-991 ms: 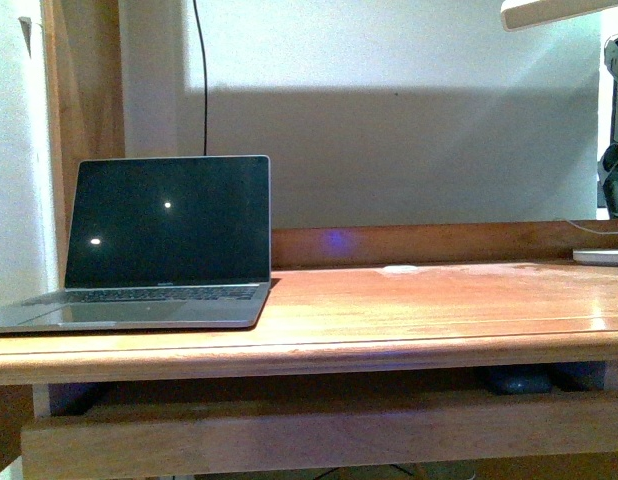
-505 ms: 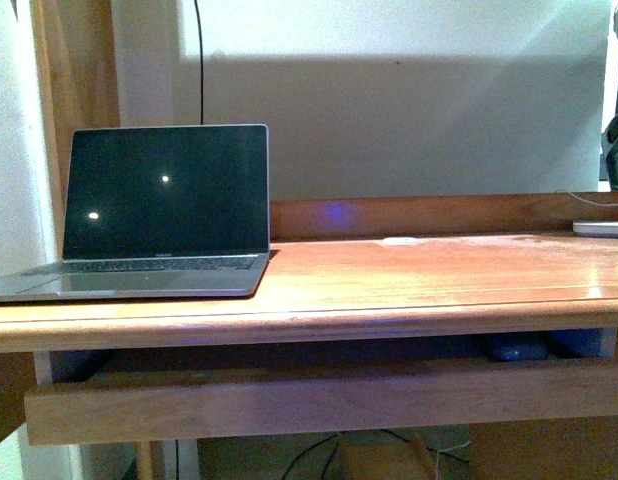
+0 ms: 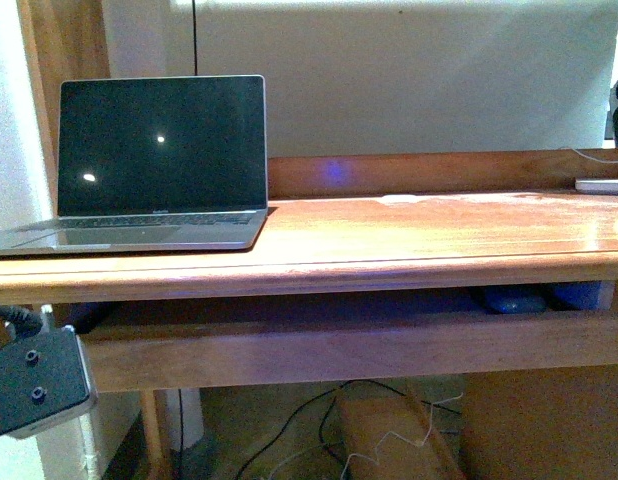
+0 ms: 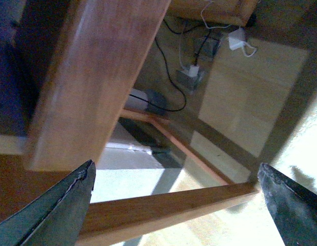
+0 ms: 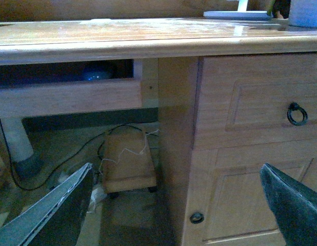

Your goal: Place mouse

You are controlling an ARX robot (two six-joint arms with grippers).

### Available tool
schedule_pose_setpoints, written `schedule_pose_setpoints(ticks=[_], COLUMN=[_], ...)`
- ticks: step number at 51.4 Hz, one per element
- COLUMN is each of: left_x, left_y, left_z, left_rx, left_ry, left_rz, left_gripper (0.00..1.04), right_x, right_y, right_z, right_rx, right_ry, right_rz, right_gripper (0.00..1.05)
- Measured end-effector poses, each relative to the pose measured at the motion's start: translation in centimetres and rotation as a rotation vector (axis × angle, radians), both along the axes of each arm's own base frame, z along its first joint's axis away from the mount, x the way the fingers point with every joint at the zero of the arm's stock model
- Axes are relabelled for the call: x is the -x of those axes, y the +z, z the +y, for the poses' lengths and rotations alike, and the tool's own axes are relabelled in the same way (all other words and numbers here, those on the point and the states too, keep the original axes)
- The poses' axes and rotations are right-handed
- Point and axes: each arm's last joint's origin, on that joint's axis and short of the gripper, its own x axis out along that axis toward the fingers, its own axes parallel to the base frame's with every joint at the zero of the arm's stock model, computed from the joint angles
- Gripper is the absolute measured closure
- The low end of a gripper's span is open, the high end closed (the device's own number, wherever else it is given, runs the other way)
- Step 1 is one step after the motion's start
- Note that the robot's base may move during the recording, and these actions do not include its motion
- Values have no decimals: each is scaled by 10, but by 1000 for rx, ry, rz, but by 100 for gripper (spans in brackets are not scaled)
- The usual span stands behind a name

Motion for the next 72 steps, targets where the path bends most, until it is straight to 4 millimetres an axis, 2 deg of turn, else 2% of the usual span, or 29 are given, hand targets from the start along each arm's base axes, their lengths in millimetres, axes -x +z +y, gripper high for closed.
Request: schedule_pose_setpoints(ticks=[9, 14, 22, 43, 57, 72], left_x=[-9, -8, -13, -29, -38, -37], left_y=[14, 14, 9, -8, -19, -8], left_z=[-8, -12, -12, 6, 14, -2], left_rx=[-152, -187, -229, -441, -610, -694], left_ry=[-71, -101, -120, -183, -302, -319], left_rz=[-60, -69, -94, -186, -283, -360], left_gripper=[8, 8, 8, 8, 8, 8], right_x=[0, 0, 0, 0, 0, 0], right_y=[0, 0, 0, 0, 0, 0], right_z=[0, 0, 0, 0, 0, 0], right_rx=[0, 0, 0, 0, 0, 0], right_ry=[0, 0, 0, 0, 0, 0], right_rz=[0, 0, 0, 0, 0, 0], right_gripper=[7, 7, 7, 7, 7, 7])
